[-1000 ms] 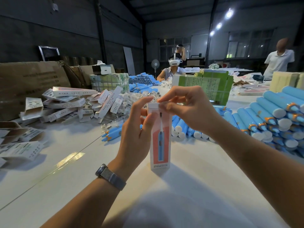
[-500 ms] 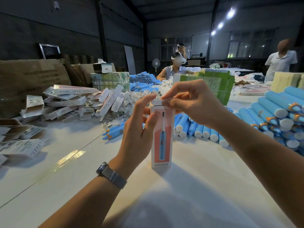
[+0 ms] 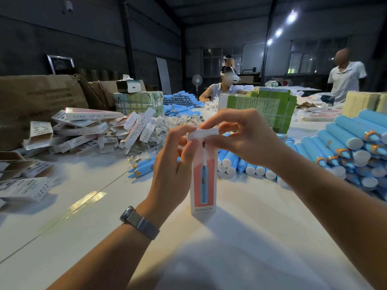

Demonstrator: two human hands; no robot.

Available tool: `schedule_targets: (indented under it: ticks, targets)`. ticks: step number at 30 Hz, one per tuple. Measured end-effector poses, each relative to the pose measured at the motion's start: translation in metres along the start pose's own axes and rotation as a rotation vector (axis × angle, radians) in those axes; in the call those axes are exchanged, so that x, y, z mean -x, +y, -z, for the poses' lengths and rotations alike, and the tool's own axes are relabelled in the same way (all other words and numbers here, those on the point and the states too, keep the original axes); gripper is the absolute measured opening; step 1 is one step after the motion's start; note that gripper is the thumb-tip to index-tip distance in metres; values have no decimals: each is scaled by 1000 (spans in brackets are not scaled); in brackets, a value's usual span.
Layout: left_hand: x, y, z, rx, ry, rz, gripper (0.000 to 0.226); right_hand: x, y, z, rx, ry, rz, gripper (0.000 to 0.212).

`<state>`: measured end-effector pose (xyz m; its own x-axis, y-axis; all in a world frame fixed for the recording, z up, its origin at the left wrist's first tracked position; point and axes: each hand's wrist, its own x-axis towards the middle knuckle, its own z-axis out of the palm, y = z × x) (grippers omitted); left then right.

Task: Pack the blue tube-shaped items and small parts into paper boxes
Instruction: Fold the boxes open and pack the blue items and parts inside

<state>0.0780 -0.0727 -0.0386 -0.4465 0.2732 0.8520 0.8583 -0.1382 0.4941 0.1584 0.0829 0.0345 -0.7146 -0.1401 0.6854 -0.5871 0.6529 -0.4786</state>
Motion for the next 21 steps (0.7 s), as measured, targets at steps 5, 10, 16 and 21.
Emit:
schedule_targets:
  ticks: [5, 10, 16, 21]
  targets:
    - [0, -1, -1, 9, 21, -3, 17, -3, 4, -1, -2, 22, 17, 22]
    - [-1, 1, -1, -33, 31, -20, 15, -1, 6, -5, -38, 43, 31, 23]
    - [1, 2, 0, -28, 8, 14, 14, 3, 8, -10, -3, 107, -24, 17]
    - [2, 0, 0, -14, -9, 52, 21, 3, 9, -15, 90, 150, -39, 12]
